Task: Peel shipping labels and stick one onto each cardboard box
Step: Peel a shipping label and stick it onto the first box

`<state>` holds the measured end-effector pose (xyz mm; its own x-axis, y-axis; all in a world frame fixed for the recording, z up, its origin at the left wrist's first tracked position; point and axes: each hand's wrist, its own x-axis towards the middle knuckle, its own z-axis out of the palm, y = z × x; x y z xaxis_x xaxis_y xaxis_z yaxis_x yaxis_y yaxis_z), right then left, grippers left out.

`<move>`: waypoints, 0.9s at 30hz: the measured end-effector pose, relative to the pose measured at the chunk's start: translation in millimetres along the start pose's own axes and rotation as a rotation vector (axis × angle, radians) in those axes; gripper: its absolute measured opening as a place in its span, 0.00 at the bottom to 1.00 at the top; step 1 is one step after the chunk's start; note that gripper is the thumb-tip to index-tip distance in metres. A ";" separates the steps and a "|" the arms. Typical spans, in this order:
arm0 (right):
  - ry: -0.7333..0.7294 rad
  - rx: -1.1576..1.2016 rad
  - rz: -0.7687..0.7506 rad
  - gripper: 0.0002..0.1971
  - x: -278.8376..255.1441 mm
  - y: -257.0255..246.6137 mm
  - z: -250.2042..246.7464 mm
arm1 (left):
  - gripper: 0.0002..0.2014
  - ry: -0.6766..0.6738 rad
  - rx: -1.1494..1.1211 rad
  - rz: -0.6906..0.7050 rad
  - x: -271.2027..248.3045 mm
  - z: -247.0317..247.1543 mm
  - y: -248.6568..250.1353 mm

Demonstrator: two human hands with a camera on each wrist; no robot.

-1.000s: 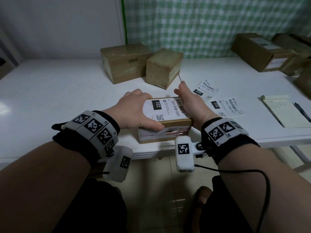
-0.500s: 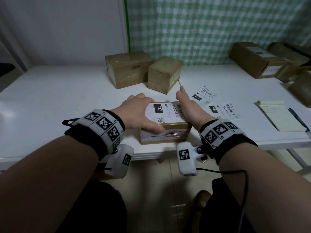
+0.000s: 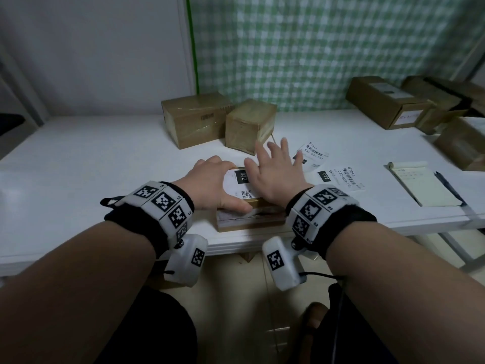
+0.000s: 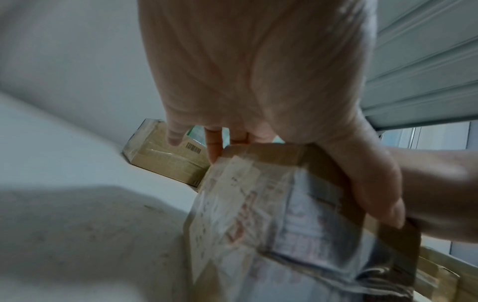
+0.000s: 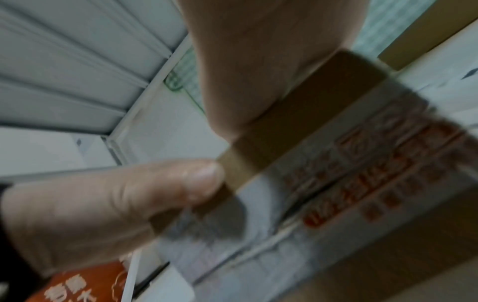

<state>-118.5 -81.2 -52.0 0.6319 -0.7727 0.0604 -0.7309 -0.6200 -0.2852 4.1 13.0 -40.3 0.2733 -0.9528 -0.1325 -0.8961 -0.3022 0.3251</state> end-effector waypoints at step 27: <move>-0.151 0.208 0.050 0.18 15.5 23.1 -1.3 | 0.48 -0.042 0.078 0.039 4.0 -3.6 -1.4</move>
<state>-125.9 -107.6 -56.3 0.6389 -0.7631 -0.0975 -0.7032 -0.5280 -0.4762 7.7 9.6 -37.9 0.2241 -0.9612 -0.1606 -0.9306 -0.2600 0.2575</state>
